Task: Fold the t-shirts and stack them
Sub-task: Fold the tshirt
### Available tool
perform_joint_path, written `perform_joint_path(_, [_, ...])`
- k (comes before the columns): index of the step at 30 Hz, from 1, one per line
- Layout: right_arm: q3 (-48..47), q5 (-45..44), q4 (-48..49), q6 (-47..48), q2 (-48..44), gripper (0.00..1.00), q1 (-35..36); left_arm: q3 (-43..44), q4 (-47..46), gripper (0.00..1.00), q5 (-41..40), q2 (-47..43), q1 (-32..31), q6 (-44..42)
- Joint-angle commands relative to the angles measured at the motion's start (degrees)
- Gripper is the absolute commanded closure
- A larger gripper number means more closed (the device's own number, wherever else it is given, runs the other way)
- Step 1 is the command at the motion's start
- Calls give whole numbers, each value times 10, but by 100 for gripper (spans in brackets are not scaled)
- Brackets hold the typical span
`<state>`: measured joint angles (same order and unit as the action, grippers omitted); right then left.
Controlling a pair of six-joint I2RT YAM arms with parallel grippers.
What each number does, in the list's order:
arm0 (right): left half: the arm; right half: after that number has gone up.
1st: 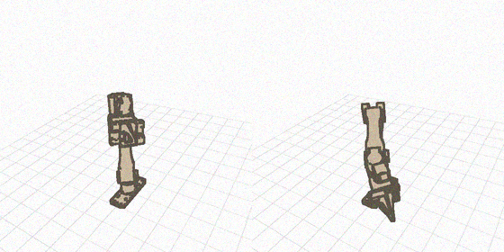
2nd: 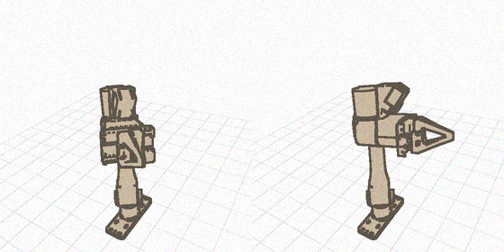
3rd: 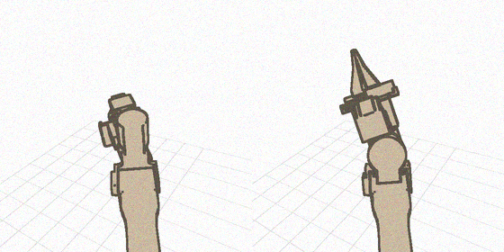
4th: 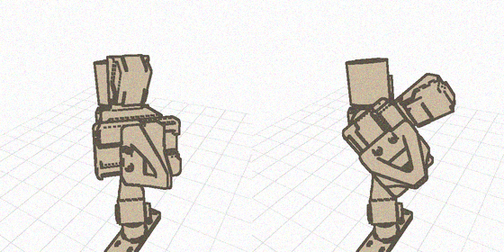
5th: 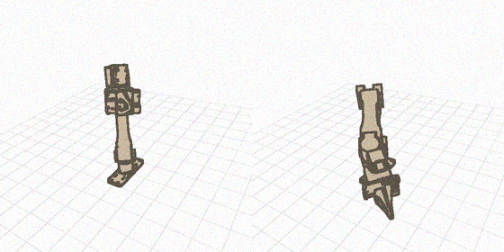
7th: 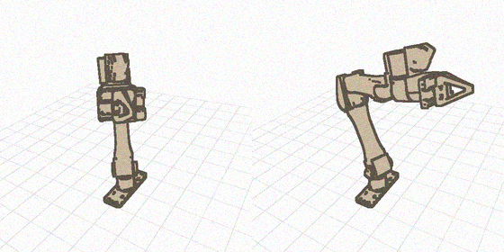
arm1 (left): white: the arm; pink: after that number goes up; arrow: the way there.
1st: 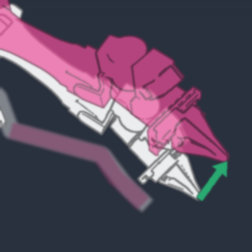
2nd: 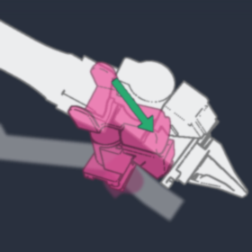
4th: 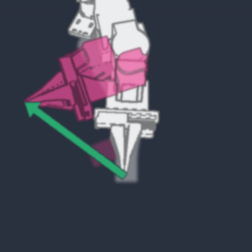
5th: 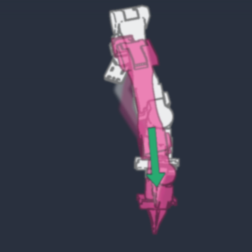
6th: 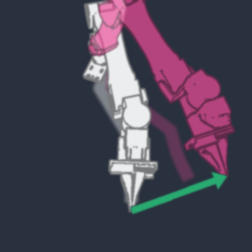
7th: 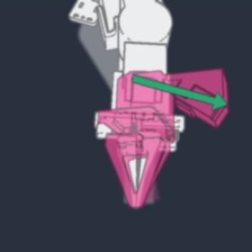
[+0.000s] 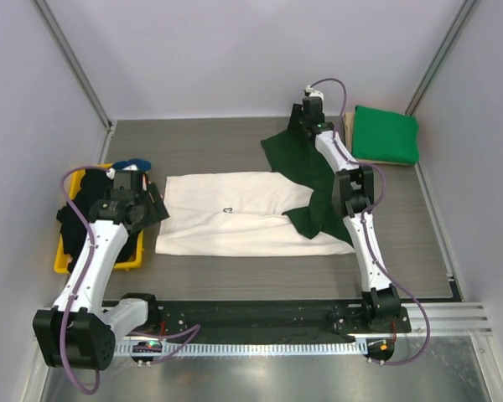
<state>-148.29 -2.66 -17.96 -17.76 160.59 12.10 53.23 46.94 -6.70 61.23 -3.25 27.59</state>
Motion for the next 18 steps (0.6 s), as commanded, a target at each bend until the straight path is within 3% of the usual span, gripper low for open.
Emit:
perform_joint_path(1, [-8, -9, 6, 4, 16, 47, 1, 10, -15, 33, 7, -1, -3, -12])
perform_joint_path(2, [-9, -9, -3, 4, 17, 56, 1, 10, -16, 33, 7, -1, -3, -12])
perform_joint_path(4, [-2, -7, -10, 7, 12, 60, 0, 9, -16, 33, 5, -1, -3, -12])
perform_joint_path(8, [13, -3, -19, 15, 0, 99, -4, 10, -16, 33, 0, 2, -4, -12])
perform_joint_path(13, [61, -2, -16, 27, -54, 99, -7, 31, -24, 33, -16, 45, -4, 5])
perform_joint_path(18, [141, 8, 9, 8, -171, 99, -8, 140, -37, 35, -36, 154, -11, 38])
